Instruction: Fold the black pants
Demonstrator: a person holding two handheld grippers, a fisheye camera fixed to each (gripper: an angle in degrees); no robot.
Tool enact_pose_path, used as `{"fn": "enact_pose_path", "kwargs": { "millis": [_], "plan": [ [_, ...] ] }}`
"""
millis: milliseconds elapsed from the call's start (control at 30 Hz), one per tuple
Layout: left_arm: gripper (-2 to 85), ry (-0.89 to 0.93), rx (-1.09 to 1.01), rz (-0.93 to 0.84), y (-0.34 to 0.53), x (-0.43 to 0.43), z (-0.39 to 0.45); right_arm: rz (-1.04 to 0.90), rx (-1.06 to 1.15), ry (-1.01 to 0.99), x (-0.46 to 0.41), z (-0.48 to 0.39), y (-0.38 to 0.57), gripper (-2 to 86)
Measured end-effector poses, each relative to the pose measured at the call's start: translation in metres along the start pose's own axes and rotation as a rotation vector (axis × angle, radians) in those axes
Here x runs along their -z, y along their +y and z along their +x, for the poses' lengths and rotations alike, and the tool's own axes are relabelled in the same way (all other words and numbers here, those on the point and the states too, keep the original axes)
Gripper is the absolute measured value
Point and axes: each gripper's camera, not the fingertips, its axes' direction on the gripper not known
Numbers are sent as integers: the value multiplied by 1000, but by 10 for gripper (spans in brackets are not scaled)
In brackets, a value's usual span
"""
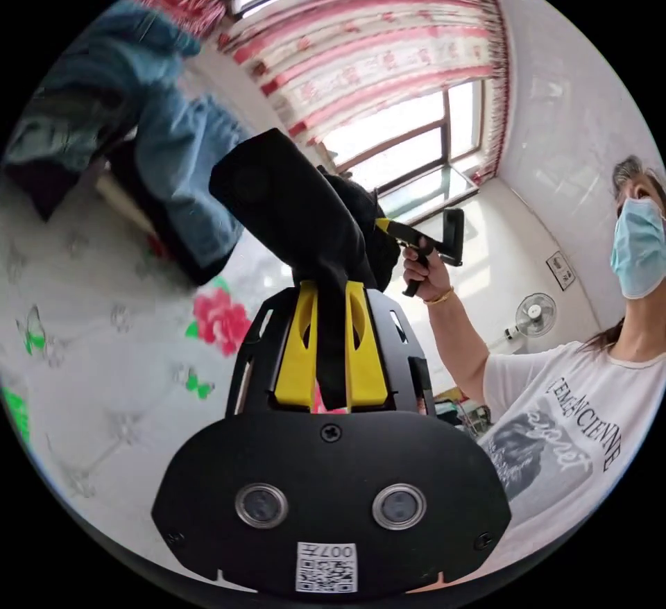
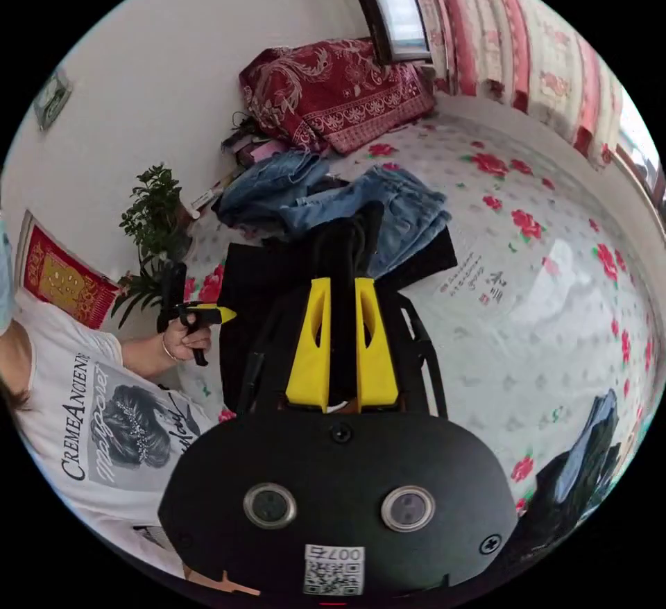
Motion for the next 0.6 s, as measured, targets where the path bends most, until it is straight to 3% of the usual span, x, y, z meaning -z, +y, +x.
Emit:
{"fn": "enact_pose_path", "kwargs": {
  "millis": [133,233,333,467,600],
  "plan": [
    [86,-193,-64,83,-43,-25,-28,169,-60,151,5,5,-73,84],
    [101,-433,-5,-98,-45,-49,-76,147,-211,94,-37,23,-69,89],
    [104,-529,-38,-262,-7,-56,-92,68,-259,-15,-101,10,8,86],
    [104,-659,-96,-535,70,-69,-82,-242,-306,20,-178,-44,175,78],
    [98,-706,-214,-821,132,-97,-47,-381,-466,6,-151,-99,314,71]
  ]
}}
